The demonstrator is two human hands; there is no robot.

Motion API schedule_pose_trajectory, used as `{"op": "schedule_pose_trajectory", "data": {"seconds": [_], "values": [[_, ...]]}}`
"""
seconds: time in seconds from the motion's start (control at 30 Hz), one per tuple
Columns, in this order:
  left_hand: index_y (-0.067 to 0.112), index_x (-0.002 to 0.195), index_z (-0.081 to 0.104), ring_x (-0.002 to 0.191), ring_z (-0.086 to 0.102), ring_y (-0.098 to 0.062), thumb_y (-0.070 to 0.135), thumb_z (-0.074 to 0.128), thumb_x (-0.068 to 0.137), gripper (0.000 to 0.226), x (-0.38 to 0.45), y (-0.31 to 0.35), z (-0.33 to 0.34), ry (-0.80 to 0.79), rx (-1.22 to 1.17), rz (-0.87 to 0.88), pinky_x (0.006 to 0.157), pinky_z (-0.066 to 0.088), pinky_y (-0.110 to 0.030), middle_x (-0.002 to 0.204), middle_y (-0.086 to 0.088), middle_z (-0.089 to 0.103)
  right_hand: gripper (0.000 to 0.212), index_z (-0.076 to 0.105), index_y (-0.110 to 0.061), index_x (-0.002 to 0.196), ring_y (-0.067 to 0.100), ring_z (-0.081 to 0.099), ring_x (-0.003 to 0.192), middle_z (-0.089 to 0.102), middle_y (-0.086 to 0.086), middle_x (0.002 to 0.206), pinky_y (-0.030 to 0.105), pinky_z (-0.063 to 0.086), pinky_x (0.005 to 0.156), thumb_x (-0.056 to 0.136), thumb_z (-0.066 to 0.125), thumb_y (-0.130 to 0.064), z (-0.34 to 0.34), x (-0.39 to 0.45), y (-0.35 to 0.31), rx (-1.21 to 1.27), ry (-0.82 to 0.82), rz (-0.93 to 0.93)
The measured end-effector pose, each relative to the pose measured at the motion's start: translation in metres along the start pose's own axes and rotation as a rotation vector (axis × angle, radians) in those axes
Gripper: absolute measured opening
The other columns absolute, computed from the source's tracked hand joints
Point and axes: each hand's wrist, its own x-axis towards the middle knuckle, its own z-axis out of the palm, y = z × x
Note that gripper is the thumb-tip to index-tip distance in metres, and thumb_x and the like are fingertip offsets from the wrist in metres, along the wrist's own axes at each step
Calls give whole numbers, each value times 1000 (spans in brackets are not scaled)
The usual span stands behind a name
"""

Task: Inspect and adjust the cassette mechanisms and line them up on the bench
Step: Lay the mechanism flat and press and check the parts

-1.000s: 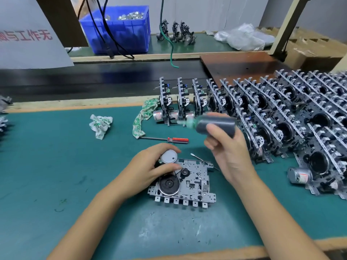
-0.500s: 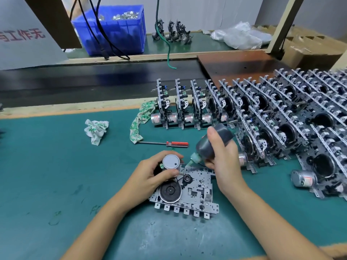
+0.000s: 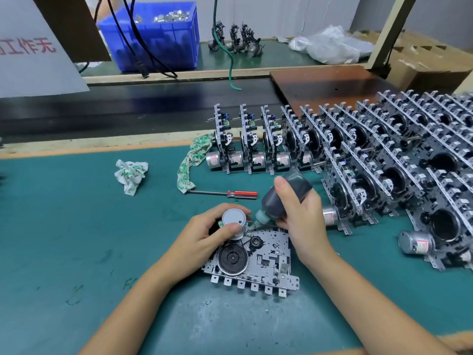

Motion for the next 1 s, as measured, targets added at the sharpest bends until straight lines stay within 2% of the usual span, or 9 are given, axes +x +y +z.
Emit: {"op": "schedule_pose_trajectory", "data": {"seconds": [0.33, 0.47, 0.53, 0.6, 0.67, 0.73, 0.87, 0.93, 1.0], "values": [[32, 107, 64, 97, 59, -3, 50, 51, 83, 32, -1, 1, 0, 12, 14, 2, 85, 42, -12, 105, 14, 67, 25, 62, -36, 63, 18, 53, 71, 51, -10, 59, 60, 49, 81, 63, 61, -61, -1, -1, -2, -11, -18, -9], [30, 107, 64, 102, 58, -1, 50, 54, 82, 34, 0, 1, 1, 32, 68, 30, 87, 40, -11, 106, 17, 65, 29, 61, -30, 63, 18, 53, 70, 52, -9, 60, 58, 49, 82, 64, 63, -59, -1, -3, -3, -6, -3, 2], [30, 108, 63, 106, 57, -4, 51, 59, 78, 36, 0, 2, 0, 64, 139, 66, 89, 38, -11, 108, 19, 61, 33, 58, -25, 65, 14, 55, 66, 54, -10, 58, 50, 52, 75, 69, 69, -56, -2, -3, -4, -2, 21, 5], [29, 107, 62, 105, 57, -5, 51, 66, 74, 40, 0, 3, 1, 106, 214, 105, 88, 39, -13, 107, 19, 61, 37, 55, -21, 70, 5, 57, 58, 56, -12, 55, 33, 53, 57, 68, 72, -53, -4, -2, -8, 44, 52, 14], [28, 102, 63, 98, 59, -5, 47, 74, 71, 38, -1, 5, 3, 160, 248, 115, 85, 42, -14, 102, 19, 63, 39, 54, -17, 77, 2, 54, 50, 59, -12, 55, 17, 44, 43, 64, 64, -52, -8, 0, -14, 132, 57, 31], [28, 96, 64, 90, 61, -1, 40, 75, 72, 29, -1, 6, 5, 214, 245, 95, 81, 44, -14, 95, 20, 66, 40, 51, -11, 83, 6, 47, 49, 59, -6, 61, 13, 36, 39, 69, 61, -47, -15, 4, -20, 298, 15, 53], [27, 100, 64, 88, 65, -5, 21, 69, 85, 17, 0, 11, 6, 347, 55, -56, 84, 49, -19, 95, 9, 72, 38, 52, -9, 84, 8, 45, 48, 53, 6, 69, 14, 36, 37, 77, 55, -46, -20, 6, -31, 656, -77, 175], [21, 104, 65, 82, 66, -6, 19, 56, 93, 15, 3, 19, 10, 413, -190, -157, 75, 50, -15, 90, 7, 73, 40, 55, -9, 81, 6, 45, 46, 53, 3, 64, 13, 35, 33, 73, 57, -48, -20, 6, -35, 834, -63, 263], [13, 99, 72, 80, 67, -11, 15, 47, 96, 26, 8, 28, 15, 404, -551, -246, 69, 54, -21, 90, 2, 74, 45, 60, -9, 76, 4, 40, 44, 49, 1, 60, 11, 33, 31, 67, 64, -52, -21, 7, -39, 992, -80, 358]]}}
